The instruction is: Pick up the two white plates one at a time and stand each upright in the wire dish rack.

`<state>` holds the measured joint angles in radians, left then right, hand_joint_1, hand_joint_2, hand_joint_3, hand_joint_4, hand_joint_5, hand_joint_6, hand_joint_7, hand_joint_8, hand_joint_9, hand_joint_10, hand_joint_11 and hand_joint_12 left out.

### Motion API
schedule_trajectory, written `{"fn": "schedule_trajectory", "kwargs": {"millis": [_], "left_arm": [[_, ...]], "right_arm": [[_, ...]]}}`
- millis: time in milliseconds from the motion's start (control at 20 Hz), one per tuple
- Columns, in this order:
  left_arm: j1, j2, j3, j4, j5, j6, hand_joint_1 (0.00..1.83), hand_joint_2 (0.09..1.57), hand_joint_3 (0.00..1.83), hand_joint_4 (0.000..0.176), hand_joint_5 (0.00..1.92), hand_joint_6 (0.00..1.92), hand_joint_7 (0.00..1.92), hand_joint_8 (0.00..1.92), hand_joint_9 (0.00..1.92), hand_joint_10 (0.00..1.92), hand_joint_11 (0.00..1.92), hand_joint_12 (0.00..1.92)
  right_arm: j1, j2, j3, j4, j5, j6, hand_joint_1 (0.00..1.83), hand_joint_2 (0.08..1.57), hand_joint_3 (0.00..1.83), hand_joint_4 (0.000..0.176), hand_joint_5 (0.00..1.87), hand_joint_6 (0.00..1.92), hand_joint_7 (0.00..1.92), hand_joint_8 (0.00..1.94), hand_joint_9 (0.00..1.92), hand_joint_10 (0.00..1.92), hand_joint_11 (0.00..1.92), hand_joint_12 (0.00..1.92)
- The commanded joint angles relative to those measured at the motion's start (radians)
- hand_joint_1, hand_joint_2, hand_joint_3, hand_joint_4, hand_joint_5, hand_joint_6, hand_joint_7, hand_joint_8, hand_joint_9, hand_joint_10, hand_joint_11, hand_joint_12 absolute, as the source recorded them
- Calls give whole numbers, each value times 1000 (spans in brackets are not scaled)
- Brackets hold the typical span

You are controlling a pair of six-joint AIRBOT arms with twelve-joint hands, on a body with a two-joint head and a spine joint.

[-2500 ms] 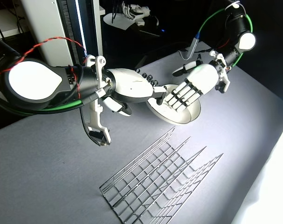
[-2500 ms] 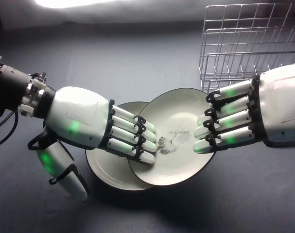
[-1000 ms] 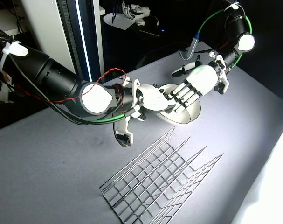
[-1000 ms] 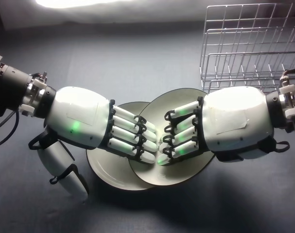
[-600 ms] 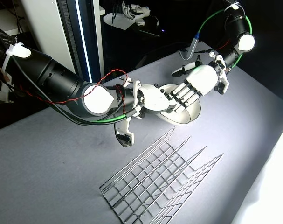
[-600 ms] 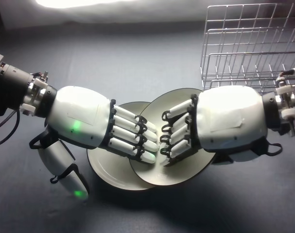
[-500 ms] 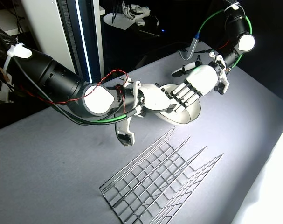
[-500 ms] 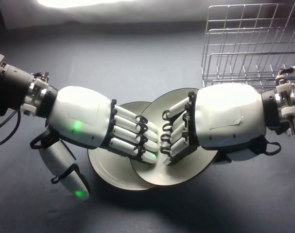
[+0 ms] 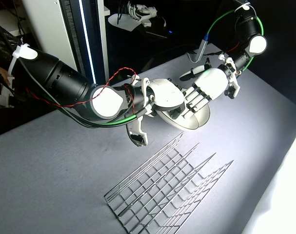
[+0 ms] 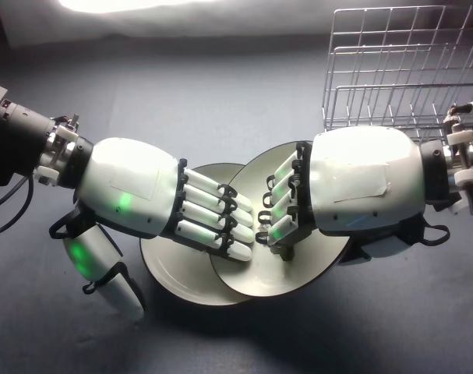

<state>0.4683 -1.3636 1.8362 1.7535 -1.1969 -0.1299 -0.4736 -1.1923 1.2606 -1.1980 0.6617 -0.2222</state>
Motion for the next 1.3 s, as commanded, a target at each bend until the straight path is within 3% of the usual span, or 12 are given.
{"fn": "schedule_trajectory", "kwargs": {"millis": [0, 100, 350, 550, 600, 650, 850, 950, 1000, 1100, 1250], "left_arm": [[7, -8, 1, 15, 48, -11, 0, 1112, 4, 0, 0, 0, 0, 0, 0, 0, 0, 0], [0, 6, 2, -21, 43, -21, 0, 1113, 4, 0, 0, 0, 0, 0, 0, 0, 0, 0], [-43, 77, -17, -92, 17, -39, 0, 1112, 3, 0, 0, 0, 0, 0, 0, 0, 0, 0], [-93, 141, -40, -101, 5, -83, 0, 1106, 0, 0, 0, 0, 0, 0, 0, 0, 0, 0], [-113, 163, -50, -111, 4, -100, 0, 1113, 4, 0, 0, 0, 0, 0, 0, 0, 0, 0], [-131, 180, -58, -113, 4, -117, 0, 1115, 4, 0, 0, 0, 0, 0, 0, 0, 0, 0], [-217, 281, -122, -112, 13, -175, 0, 1107, 0, 0, 0, 0, 0, 0, 0, 0, 0, 0], [-259, 330, -153, -112, 29, -207, 0, 1119, 6, 0, 0, 0, 0, 0, 0, 0, 0, 0], [-276, 350, -168, -109, 38, -219, 0, 1116, 4, 0, 0, 0, 0, 0, 0, 0, 0, 0], [-318, 387, -191, -76, 43, -242, 0, 1106, 0, 0, 0, 0, 0, 0, 0, 0, 0, 0], [-376, 437, -207, -64, 61, -271, 0, 1114, 3, 0, 0, 0, 0, 0, 0, 0, 0, 0]], "right_arm": [[1, 15, 6, -2, -30, 4, 1376, 1104, 0, 0, 924, 1068, 997, 824, 982, 1115, 842, 1090], [11, 19, 5, 3, -9, 4, 1379, 1099, 0, 0, 917, 1033, 1012, 787, 1012, 1119, 855, 1157], [42, 49, -16, 84, 21, 4, 1368, 1137, 0, 0, 851, 1140, 937, 902, 921, 1271, 801, 1288], [75, 86, -70, 121, 41, 4, 1375, 1074, 0, 0, 965, 961, 1098, 629, 1075, 1046, 916, 1136], [88, 98, -88, 137, 43, 4, 1362, 1105, 5, 0, 904, 1033, 1010, 796, 1004, 1167, 849, 1215], [96, 107, -101, 146, 43, 5, 1363, 1108, 0, 0, 906, 1014, 1005, 796, 1013, 1190, 893, 1324], [143, 142, -145, 176, 43, 5, 1371, 1124, 0, 0, 864, 1138, 966, 875, 946, 1190, 848, 1144], [165, 154, -160, 199, 45, 6, 1370, 1123, 0, 0, 865, 1130, 979, 847, 952, 1193, 864, 1167], [176, 159, -167, 212, 45, 6, 1355, 1136, 2, 0, 850, 1139, 931, 898, 957, 1252, 839, 1293], [199, 173, -189, 245, 45, 7, 1374, 1111, 1, 0, 910, 1066, 987, 803, 970, 1191, 880, 1219], [221, 198, -227, 305, 45, 11, 1368, 1129, 0, 0, 888, 1149, 950, 906, 907, 1202, 833, 1146]]}}
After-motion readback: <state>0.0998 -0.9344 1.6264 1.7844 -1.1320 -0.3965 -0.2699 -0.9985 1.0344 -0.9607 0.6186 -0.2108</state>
